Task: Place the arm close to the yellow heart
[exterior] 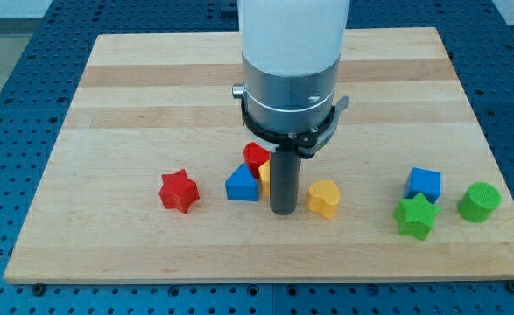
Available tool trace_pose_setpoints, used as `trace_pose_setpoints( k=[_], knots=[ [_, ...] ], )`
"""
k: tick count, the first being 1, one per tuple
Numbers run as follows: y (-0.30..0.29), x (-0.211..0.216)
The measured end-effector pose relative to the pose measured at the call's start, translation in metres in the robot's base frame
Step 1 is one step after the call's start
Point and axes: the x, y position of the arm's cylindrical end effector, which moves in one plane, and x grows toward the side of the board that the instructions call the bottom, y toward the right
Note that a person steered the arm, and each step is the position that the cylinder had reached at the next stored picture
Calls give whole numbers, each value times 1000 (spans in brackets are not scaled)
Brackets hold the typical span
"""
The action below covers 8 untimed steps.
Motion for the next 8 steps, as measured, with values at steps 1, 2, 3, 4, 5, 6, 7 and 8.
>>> trace_pose_setpoints(
  k=[1,2,3,4,5,6,7,8],
  knots=[
    [0,0],
    [-1,0],
    [-1,1],
    [9,74],
    [31,72],
    [70,60],
    [74,59],
    [75,56]
  ],
)
